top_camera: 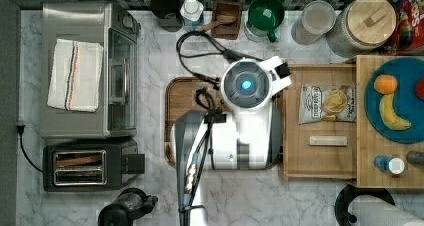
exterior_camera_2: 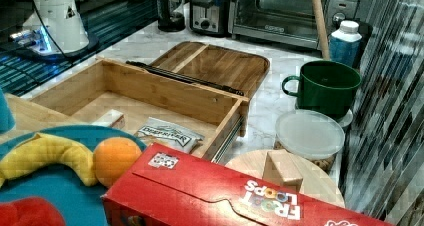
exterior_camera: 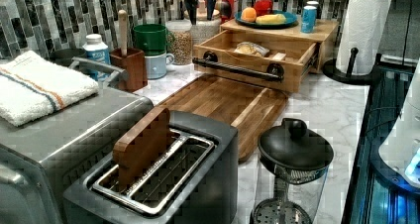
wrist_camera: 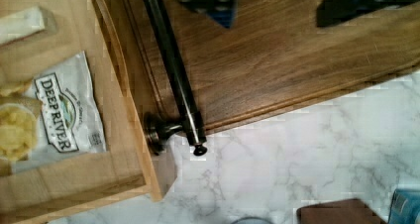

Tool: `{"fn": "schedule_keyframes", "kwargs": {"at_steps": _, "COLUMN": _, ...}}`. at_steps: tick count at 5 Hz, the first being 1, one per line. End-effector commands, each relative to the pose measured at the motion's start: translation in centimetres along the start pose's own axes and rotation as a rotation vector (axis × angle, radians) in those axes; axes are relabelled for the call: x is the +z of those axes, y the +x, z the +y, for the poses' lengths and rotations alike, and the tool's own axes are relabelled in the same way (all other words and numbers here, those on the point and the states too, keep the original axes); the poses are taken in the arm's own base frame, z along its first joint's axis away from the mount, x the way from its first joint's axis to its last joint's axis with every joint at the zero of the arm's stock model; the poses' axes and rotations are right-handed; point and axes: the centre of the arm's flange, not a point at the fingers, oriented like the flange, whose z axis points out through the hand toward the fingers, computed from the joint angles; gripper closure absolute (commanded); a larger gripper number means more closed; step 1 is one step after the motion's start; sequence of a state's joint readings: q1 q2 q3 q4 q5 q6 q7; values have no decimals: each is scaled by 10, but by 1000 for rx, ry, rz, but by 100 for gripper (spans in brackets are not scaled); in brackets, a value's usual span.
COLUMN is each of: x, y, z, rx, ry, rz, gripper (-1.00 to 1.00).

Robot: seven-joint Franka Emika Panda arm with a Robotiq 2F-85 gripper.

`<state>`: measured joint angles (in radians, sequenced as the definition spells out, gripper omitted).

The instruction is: Close the drawer.

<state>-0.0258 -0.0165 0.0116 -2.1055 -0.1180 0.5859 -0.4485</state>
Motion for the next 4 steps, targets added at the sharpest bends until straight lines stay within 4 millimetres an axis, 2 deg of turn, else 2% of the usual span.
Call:
{"fn": "schedule_keyframes", "kwargs": {"at_steps": 1, "x": 81, "y": -25, "z": -8, "rx": -231, "ry": -5, "rz": -80, "gripper": 100}}
{"fn": "schedule_keyframes", "kwargs": {"at_steps": 2, "x": 121, "y": -29, "z": -1, "rx": -241, "ry": 3, "rz": -39, "gripper": 100}}
{"fn": "schedule_keyframes", "kwargs": {"at_steps": 3, "x": 149, "y": -31, "z": 6, "rx": -256, "ry": 34, "rz": -52, "gripper": 100}}
{"fn": "schedule_keyframes", "kwargs": {"at_steps": 4, "x": 160, "y": -31, "z": 14, "rx": -266, "ry": 53, "rz": -72, "gripper": 100}}
